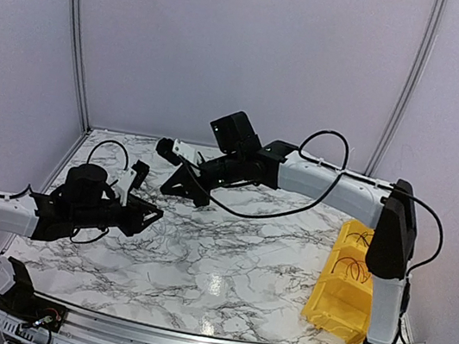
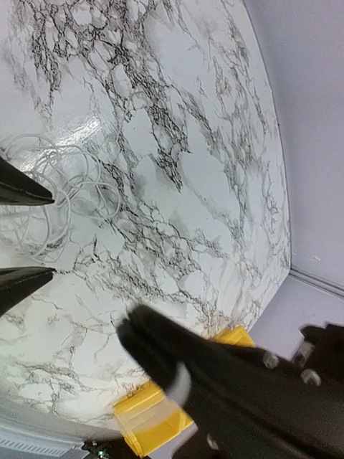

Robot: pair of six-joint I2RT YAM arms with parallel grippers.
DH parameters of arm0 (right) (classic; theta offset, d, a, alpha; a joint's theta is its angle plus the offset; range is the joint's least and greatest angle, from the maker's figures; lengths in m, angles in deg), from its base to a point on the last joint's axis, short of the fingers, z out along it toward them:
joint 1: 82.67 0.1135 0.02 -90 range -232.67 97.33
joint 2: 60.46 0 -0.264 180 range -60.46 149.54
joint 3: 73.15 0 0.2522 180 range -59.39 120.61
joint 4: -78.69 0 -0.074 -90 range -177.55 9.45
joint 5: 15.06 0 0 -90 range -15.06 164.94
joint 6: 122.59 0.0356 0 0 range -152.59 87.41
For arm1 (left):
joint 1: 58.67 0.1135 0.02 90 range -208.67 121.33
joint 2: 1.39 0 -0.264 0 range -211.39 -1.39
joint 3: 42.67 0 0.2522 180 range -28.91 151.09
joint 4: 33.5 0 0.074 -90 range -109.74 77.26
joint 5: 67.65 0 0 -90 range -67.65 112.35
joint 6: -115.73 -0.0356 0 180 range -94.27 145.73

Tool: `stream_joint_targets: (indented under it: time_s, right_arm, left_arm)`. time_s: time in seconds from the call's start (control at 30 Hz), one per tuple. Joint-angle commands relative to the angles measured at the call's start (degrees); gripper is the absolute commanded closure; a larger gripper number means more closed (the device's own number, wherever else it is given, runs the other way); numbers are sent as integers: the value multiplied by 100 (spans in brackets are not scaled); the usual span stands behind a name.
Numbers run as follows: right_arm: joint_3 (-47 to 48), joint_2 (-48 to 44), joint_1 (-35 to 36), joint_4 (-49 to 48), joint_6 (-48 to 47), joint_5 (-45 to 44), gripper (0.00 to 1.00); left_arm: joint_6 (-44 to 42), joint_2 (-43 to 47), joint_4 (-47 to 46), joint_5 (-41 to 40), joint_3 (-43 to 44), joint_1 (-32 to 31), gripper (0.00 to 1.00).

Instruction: Untangle the cables

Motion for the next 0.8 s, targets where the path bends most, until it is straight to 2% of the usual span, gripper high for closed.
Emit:
stream_joint_targets:
  time_s: [0.0,0.17,0.3,0.43,0.77]
  right_arm:
    - [75,-459,56,-221,253,206,100]
    - [253,-714,-21,5,133,381,100]
    - [408,-929,-256,68,288,857,100]
    - [812,-1140,-523,284,290,1158,100]
    - [2261,-1536,-1175,988,92,1239,100]
  left_arm:
    - [-85,-472,-1074,-563,-98,-23,69]
    - [-294,-1262,-1883,-1282,-136,2,79]
    - [-396,-2142,-2506,-1266,34,108,86]
    - [-354,-2946,-2666,-1123,355,219,89]
    - [158,-3216,-2645,-807,481,769,93]
